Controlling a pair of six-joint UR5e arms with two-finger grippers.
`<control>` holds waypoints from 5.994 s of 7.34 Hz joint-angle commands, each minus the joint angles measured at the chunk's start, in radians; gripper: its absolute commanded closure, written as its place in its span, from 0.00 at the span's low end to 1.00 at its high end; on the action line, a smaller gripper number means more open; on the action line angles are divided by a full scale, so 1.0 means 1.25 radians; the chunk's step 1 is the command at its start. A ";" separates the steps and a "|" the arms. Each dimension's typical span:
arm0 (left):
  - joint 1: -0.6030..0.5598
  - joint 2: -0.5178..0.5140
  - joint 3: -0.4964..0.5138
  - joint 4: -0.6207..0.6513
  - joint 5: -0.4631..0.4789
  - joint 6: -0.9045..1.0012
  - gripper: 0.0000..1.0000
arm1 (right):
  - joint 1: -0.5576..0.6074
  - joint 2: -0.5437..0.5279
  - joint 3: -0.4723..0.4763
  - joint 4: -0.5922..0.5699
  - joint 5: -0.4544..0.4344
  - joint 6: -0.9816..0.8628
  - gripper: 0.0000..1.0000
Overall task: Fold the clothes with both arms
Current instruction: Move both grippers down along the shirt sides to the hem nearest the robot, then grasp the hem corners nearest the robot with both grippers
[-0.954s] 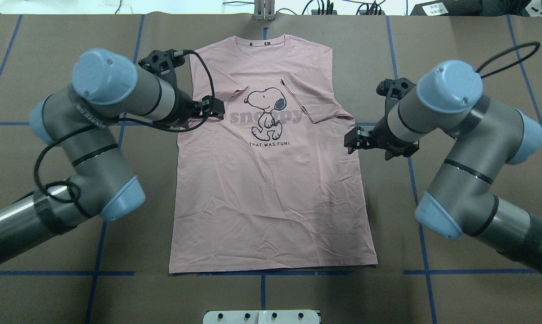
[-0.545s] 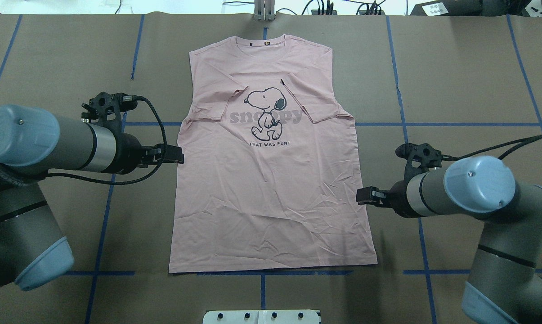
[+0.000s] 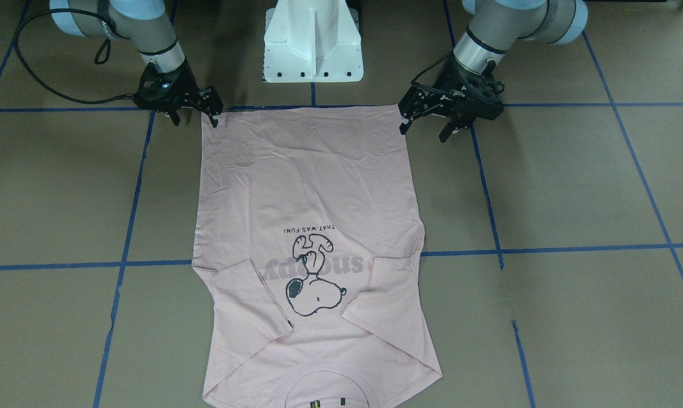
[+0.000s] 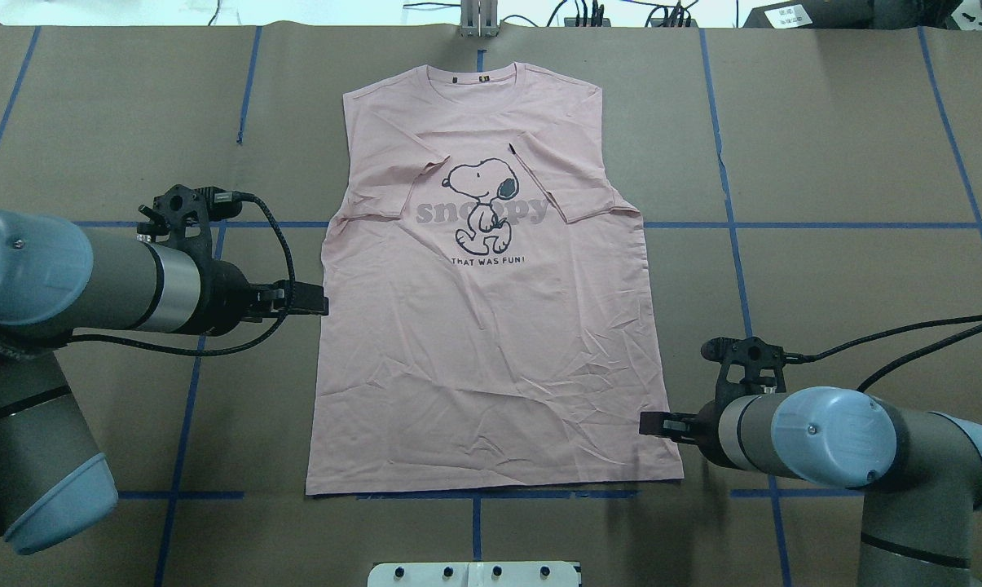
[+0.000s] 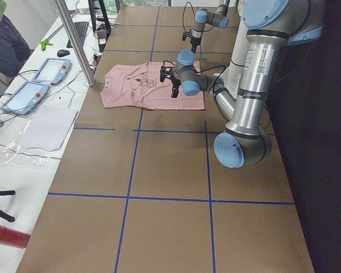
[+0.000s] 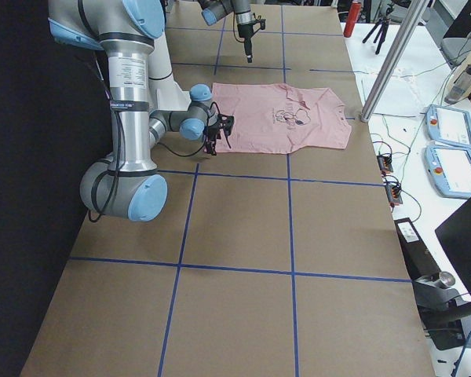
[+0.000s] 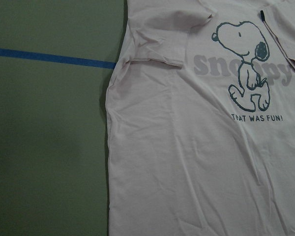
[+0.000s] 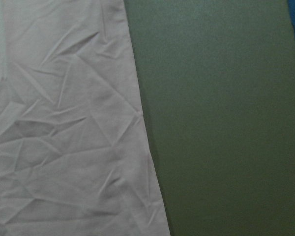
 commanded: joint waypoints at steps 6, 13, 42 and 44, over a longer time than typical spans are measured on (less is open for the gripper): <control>0.001 -0.001 -0.003 -0.001 -0.005 -0.002 0.00 | -0.050 0.033 -0.006 -0.085 -0.001 -0.001 0.03; 0.001 -0.003 -0.018 -0.001 -0.005 -0.002 0.00 | -0.047 0.033 -0.013 -0.085 0.004 -0.009 1.00; 0.452 -0.017 -0.372 0.496 0.204 -0.378 1.00 | -0.087 -0.116 0.301 -0.080 0.199 0.004 1.00; 0.473 -0.012 -0.395 0.515 0.204 -0.376 1.00 | -0.113 -0.115 0.319 -0.080 0.204 0.033 1.00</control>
